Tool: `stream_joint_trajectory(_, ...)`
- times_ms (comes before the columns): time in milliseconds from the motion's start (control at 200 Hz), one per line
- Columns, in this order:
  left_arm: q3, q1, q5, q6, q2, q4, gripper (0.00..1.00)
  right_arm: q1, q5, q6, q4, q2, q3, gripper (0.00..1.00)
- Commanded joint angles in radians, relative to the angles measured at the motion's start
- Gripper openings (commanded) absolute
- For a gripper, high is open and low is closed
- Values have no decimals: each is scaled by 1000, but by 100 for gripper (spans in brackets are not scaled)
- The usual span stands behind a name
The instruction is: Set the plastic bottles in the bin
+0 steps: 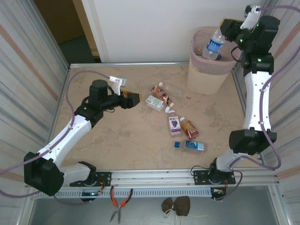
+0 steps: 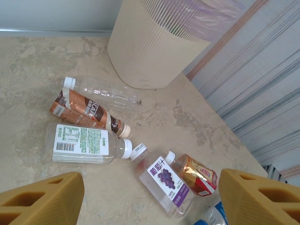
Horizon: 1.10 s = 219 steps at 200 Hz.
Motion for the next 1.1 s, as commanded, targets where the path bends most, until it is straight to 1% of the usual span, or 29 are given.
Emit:
stream_joint_trajectory(0, 36, 8, -9, 1, -3, -3, 76, -11, 46, -38, -49, 127, 157, 25)
stream_joint_trajectory(120, 39, 11, -14, 2, 0, -3, 76, -11, 123, -143, -193, 263, 361, 24)
stream_joint_trajectory(220, 40, 17, -13, 5, 5, -5, 76, -13, 177, -220, -281, 341, 454, 24)
stream_joint_trajectory(426, 37, 26, -8, 6, 11, -10, 76, -14, 294, -353, -371, 408, 454, 24)
stream_joint_trajectory(641, 33, 29, -4, 1, 20, -8, 76, -23, 350, -432, -449, 463, 437, 24)
stream_joint_trajectory(837, 26, 31, -1, -7, 25, 2, 76, -52, 359, -458, -499, 506, 426, 24)
stream_joint_trajectory(962, 24, 31, -1, -11, 26, 5, 76, -67, 345, -461, -511, 530, 404, 24)
stream_joint_trajectory(1092, 24, 31, 2, -11, 27, 6, 75, -74, 329, -456, -516, 559, 386, 27)
